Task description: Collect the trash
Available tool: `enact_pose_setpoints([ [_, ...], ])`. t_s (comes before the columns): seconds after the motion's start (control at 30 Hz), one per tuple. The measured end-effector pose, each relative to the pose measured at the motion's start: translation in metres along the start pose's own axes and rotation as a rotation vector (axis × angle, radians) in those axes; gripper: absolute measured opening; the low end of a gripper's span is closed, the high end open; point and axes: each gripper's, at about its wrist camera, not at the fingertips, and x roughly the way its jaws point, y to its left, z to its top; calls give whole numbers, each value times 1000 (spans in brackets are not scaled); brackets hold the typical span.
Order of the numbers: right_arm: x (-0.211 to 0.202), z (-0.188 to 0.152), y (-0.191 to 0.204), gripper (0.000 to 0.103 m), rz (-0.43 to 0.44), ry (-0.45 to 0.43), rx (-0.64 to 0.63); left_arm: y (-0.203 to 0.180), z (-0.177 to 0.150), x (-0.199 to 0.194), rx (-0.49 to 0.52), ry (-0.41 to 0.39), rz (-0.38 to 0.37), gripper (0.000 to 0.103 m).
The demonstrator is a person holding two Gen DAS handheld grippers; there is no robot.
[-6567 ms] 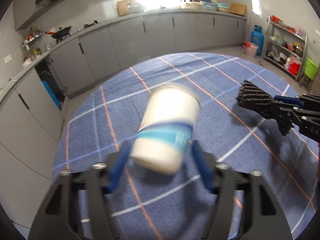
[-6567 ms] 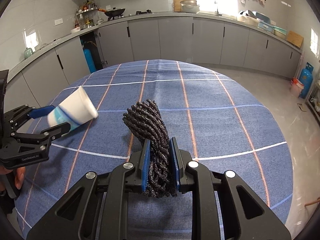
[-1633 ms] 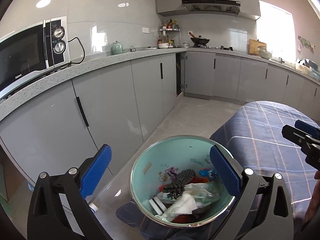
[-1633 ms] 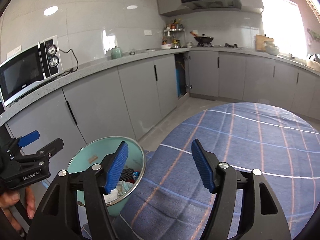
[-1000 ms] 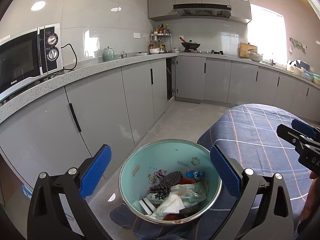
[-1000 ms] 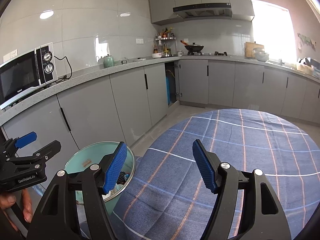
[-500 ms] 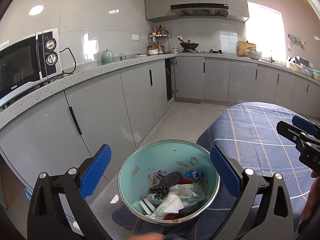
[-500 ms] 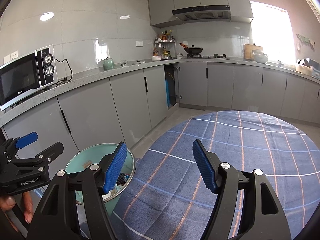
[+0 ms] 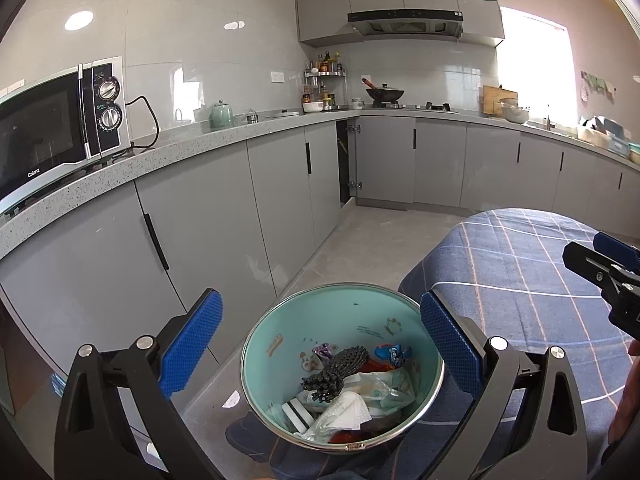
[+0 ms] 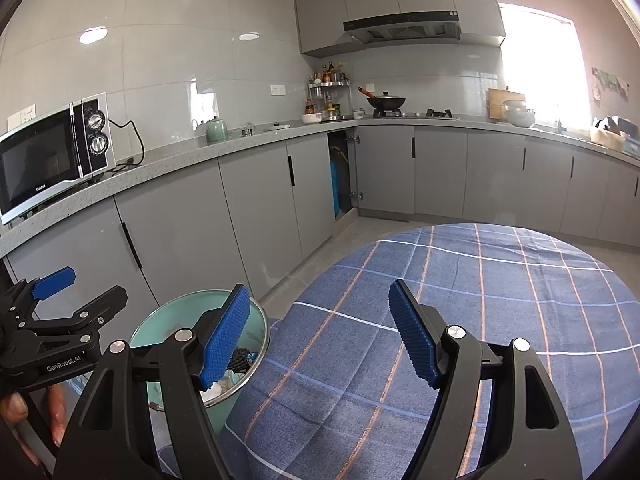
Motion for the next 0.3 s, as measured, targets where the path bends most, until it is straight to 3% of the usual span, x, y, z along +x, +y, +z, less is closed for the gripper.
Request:
enact_pose_setpoints([
  [0.3,0,-1,-10,74,-17,20,2,-2,-2,3,4,24,-25,97],
])
